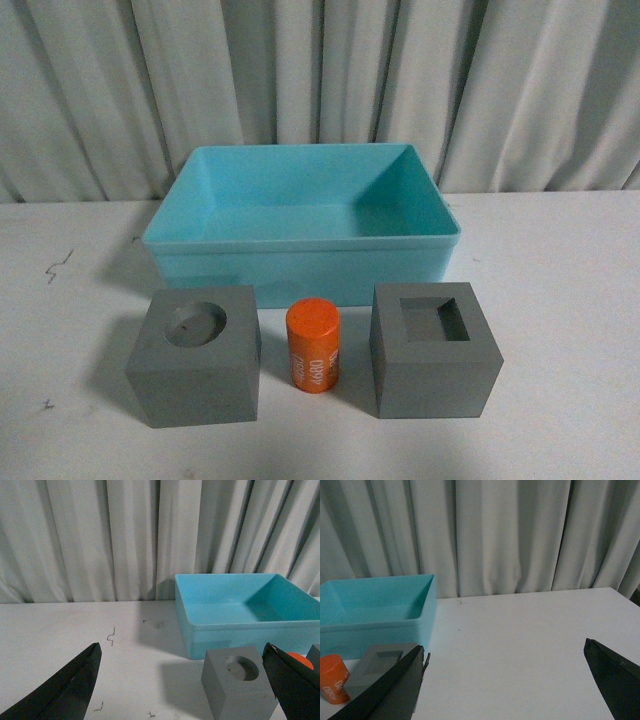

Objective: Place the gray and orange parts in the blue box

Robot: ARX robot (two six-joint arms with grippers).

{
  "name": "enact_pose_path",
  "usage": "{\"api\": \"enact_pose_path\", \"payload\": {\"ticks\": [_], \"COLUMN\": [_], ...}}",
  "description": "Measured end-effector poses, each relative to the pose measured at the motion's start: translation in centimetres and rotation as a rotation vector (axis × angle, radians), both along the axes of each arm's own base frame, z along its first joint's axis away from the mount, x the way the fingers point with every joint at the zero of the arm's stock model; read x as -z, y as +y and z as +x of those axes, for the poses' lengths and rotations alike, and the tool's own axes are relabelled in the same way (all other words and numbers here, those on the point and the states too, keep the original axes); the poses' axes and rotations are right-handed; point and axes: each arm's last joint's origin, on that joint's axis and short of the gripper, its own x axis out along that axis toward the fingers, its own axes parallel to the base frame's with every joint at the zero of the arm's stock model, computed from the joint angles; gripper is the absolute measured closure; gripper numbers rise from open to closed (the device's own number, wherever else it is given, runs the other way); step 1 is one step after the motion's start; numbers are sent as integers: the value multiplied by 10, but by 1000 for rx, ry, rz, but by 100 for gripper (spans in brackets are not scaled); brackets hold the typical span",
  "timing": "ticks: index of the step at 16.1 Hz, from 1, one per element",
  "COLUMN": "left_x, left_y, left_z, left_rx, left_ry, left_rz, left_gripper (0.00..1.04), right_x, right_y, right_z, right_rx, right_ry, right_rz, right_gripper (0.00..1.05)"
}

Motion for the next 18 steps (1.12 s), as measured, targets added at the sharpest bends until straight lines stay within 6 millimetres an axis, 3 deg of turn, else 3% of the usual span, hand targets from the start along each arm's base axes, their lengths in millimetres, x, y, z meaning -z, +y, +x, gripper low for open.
{"api": "enact_pose_path", "payload": {"ticks": [18], "left_x": [0], "left_y": [0], "left_z": [0], "left_rx": [0], "left_ry": [0], "left_rz": [0], "left_gripper": [7], "right_x": [0], "right_y": [0], "right_z": [0], "right_rx": [0], "right_ry": [0], "right_rz": [0], "right_gripper": [6]}}
